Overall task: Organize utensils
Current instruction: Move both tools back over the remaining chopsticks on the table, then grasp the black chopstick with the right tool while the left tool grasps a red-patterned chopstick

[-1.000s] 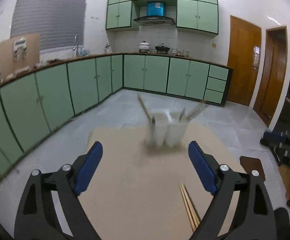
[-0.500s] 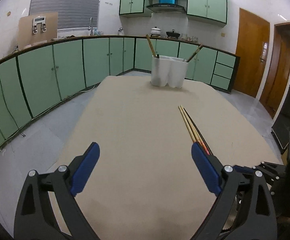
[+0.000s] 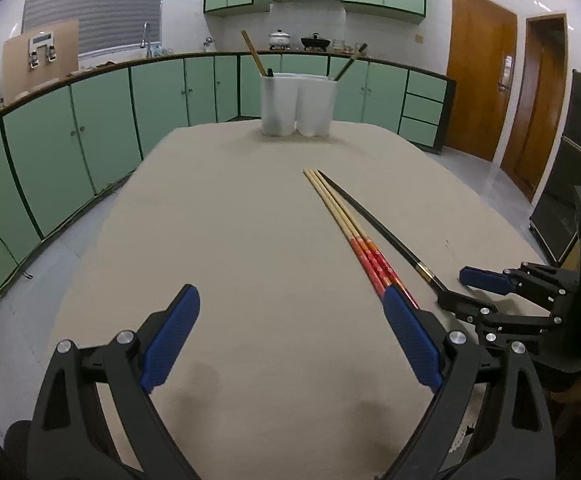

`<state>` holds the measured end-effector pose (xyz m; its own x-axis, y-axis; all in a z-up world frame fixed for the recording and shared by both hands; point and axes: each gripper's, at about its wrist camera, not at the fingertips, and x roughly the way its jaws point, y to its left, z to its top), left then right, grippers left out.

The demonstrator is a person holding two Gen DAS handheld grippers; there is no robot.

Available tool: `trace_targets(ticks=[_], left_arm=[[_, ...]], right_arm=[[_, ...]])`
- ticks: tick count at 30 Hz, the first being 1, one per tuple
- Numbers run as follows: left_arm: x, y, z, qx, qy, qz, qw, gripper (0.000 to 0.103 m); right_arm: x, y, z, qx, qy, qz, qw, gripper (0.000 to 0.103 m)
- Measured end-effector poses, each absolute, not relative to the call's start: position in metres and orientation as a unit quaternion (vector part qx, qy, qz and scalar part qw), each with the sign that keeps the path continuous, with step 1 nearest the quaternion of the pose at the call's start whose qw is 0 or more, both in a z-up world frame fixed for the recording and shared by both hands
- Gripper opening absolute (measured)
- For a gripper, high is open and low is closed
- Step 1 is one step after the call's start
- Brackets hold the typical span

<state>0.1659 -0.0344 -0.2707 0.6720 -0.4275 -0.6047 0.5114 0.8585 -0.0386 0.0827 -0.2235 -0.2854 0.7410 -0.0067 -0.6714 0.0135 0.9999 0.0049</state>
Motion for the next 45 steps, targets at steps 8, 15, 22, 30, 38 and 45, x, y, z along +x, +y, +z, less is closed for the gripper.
trace_targets(ticks=[8,15,22,30,38,45], left_arm=[[0.166,-0.057,-0.289,0.087,0.32,-0.268,0.905,0.09],[0.165,-0.086,-0.309,0.122,0.331,-0.266,0.897,0.088],[0.17,-0.096,-0.312,0.136,0.333,-0.249,0.899,0.086],[0.179,-0.09,-0.312,0.113,0.345,-0.219,0.906,0.078],[0.178,-0.091,-0.311,0.108,0.348,-0.245,0.899,0.073],[0.182,-0.095,-0.311,0.093,0.342,-0.241,0.903,0.018]], right_arm=[[0.09,-0.236,-0.286,0.022,0.356,-0.019,0.934,0.007],[0.081,-0.262,-0.288,0.049,0.354,-0.048,0.933,0.007],[0.08,-0.266,-0.288,0.057,0.353,-0.046,0.933,0.007],[0.078,-0.267,-0.289,0.058,0.351,-0.044,0.934,0.007],[0.082,-0.264,-0.288,0.057,0.35,-0.038,0.934,0.01],[0.088,-0.261,-0.288,0.046,0.344,-0.065,0.936,0.009]])
